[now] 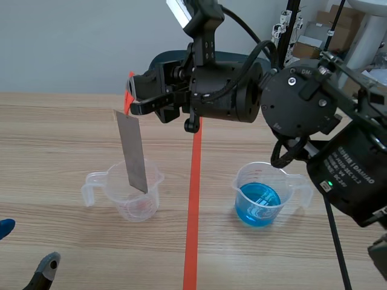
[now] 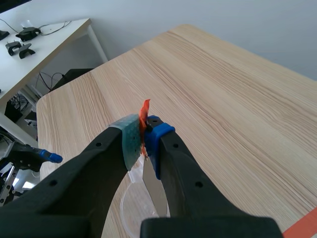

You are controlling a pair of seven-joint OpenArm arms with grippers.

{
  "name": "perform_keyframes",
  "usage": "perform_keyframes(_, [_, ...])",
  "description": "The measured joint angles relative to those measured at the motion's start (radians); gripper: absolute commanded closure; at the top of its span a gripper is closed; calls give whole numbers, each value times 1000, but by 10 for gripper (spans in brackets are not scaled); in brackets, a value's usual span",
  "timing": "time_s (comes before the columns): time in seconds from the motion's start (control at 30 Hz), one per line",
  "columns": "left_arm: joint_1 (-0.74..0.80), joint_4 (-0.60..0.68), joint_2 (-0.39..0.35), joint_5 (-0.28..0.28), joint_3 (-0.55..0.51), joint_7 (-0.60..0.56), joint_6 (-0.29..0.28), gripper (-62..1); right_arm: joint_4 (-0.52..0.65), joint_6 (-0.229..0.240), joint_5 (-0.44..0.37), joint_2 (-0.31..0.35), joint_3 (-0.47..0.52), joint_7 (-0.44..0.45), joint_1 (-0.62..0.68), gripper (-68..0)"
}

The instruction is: Do the redox reaction experiment. put the plate into the left beaker

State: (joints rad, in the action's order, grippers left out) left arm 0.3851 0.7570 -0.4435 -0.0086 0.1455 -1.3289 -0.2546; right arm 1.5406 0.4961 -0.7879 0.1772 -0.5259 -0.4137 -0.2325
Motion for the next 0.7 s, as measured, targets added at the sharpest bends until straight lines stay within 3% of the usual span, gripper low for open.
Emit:
perform_keyframes(0.07, [0, 0, 0, 0, 0, 0, 0, -555, -31, 23, 0, 0, 0, 21, 0, -2])
perform_keyframes(0.3, [0, 0, 0, 0, 0, 0, 0, -555, -122, 27, 14, -31, -2, 32, 0, -2])
perform_keyframes(0.4, [0, 0, 0, 0, 0, 0, 0, -555, -147, 63, 14, -34, -19, 70, 0, -2])
perform_keyframes(0.7, [0, 0, 0, 0, 0, 0, 0, -555, -158, 61, 85, -49, -31, 85, 0, -2])
